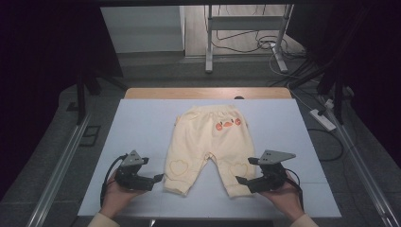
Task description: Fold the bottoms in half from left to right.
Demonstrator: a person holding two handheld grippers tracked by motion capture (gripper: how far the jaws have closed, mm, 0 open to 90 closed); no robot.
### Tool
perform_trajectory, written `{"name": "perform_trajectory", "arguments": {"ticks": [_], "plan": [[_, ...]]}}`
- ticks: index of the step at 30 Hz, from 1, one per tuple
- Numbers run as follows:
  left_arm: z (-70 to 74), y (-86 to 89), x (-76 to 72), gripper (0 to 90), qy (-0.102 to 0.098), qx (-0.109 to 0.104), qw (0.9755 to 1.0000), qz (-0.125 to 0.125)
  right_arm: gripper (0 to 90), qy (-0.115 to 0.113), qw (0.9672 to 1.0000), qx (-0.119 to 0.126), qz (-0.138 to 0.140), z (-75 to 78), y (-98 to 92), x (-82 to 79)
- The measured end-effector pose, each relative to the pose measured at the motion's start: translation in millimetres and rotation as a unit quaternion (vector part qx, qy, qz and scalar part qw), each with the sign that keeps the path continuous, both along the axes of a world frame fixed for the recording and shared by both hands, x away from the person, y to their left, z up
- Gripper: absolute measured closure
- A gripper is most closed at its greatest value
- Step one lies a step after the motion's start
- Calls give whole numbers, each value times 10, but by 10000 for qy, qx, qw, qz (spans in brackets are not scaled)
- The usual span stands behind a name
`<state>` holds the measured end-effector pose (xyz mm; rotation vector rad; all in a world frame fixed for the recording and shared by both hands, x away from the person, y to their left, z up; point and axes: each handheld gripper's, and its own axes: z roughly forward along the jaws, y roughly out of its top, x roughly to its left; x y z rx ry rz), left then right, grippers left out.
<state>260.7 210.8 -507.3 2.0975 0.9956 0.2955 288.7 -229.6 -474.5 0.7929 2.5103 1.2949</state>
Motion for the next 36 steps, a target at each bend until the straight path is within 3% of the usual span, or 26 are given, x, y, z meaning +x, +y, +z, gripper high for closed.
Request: {"name": "perform_trajectory", "arguments": {"ticks": [36], "plan": [[-6, 4, 2, 112, 6, 12, 10000, 12, 158, -80, 9977, -196, 651, -16, 755, 60]]}}
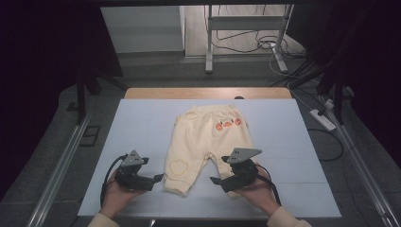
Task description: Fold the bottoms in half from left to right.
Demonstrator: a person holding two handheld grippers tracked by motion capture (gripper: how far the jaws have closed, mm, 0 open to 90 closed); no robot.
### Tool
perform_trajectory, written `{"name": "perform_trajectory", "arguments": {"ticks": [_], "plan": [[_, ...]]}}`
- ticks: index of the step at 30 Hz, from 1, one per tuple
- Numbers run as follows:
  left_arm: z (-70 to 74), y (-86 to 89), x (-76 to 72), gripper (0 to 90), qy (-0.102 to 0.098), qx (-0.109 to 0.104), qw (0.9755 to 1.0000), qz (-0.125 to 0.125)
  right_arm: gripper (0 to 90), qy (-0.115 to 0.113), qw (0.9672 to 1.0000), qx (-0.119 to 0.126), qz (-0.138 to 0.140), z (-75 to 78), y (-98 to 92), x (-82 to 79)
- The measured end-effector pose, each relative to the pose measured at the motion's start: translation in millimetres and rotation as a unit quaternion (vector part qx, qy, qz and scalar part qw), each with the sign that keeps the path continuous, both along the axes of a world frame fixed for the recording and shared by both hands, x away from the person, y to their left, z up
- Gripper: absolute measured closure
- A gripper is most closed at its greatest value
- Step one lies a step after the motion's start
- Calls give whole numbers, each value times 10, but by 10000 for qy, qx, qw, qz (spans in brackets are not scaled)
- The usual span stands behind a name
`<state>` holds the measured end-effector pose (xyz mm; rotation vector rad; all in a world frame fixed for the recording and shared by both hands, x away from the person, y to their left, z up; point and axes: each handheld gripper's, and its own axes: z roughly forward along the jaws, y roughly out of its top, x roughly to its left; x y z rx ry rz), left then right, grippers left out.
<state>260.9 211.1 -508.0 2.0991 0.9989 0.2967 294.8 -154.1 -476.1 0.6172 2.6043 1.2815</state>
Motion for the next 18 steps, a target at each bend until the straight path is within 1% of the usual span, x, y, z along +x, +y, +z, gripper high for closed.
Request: {"name": "perform_trajectory", "arguments": {"ticks": [8, 10, 11, 18], "plan": [[0, 1, 0, 112, -4, -5, 10000, 0, 158, 62, 9998, -56, 160, -43, 174, 5], [0, 2, 1, 112, -4, 5, 10000, -5, 158, 69, 9998, -68, 168, -46, 188, 6], [-1, 3, 1, 112, -2, 3, 10000, -5, 158, 81, 9998, -64, 195, -55, 230, 7], [-3, 2, 1, 112, 2, 1, 10000, -5, 157, 113, 9995, -79, 293, -73, 342, 11]]}}
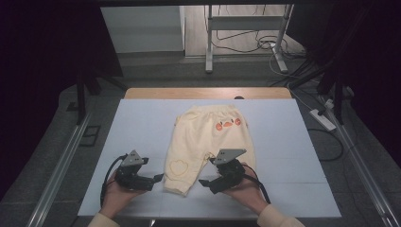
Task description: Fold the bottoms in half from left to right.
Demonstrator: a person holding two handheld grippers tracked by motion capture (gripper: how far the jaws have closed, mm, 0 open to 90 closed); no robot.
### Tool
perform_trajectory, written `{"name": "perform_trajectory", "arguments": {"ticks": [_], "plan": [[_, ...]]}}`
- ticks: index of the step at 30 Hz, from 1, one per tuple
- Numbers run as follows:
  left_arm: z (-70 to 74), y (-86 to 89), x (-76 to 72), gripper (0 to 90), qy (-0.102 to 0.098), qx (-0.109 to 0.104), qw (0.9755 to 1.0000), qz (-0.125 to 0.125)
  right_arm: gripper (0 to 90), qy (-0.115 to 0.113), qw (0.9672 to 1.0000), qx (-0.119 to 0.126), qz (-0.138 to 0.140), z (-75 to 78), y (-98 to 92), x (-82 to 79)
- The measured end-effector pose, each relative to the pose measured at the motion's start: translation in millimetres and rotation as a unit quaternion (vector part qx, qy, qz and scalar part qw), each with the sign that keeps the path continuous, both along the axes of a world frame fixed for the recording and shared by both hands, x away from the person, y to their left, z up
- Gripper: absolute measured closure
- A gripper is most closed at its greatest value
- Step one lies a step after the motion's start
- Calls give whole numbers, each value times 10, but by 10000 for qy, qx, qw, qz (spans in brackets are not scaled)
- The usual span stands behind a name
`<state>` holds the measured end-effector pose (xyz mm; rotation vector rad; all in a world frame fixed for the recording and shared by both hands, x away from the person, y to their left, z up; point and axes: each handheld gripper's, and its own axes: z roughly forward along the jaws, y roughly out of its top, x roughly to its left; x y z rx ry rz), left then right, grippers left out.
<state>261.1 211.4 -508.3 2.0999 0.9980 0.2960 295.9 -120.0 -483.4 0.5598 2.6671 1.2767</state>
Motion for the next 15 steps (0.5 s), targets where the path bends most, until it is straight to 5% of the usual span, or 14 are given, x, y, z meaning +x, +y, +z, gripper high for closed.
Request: {"name": "perform_trajectory", "arguments": {"ticks": [15], "plan": [[1, 5, -3, 112, -16, 23, 10000, 27, 158, 89, 9996, -122, 244, -80, 312, 1]]}}
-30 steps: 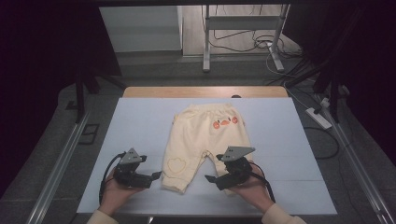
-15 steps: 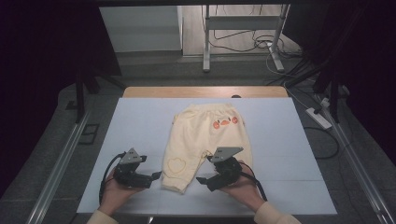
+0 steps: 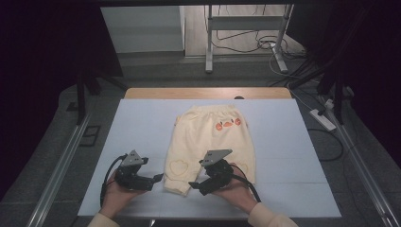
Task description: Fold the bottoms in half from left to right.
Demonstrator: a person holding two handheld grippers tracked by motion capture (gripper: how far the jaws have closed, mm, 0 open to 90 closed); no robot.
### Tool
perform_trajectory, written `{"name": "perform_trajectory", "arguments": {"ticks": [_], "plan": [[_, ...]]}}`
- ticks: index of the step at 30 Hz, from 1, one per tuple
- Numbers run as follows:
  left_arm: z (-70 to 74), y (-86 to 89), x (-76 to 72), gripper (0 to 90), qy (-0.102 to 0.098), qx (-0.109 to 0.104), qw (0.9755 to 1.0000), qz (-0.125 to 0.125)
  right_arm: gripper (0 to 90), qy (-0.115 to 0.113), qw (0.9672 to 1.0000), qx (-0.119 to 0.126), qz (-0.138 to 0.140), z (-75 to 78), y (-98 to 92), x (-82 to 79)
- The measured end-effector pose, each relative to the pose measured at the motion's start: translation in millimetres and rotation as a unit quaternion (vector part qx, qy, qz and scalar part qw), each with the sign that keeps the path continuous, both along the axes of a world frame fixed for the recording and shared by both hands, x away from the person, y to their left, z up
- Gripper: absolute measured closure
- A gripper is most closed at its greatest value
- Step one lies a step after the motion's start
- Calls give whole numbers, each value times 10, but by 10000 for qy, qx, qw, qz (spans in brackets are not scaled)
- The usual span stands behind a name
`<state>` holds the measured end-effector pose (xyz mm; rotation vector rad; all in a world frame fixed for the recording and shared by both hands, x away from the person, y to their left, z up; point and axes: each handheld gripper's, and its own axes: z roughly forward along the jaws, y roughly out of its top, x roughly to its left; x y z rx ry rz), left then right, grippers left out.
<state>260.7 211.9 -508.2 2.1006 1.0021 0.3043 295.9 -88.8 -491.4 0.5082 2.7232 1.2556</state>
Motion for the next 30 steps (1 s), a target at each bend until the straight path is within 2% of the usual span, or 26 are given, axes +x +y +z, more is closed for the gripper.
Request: {"name": "perform_trajectory", "arguments": {"ticks": [5, 9, 23, 30], "plan": [[4, 6, -1, 112, 2, -16, 10000, 11, 158, 41, 9999, -34, 85, -18, 86, -15], [3, 5, -1, 112, 5, -22, 10000, 5, 158, -10, 9998, -86, 176, -39, 170, -32], [4, 10, -3, 112, 3, -26, 10000, -5, 158, 119, 9989, -261, 383, -145, 432, -51], [-1, 14, -3, 112, 12, -54, 10000, 10, 159, 76, 9980, -368, 517, -192, 602, -78]]}}
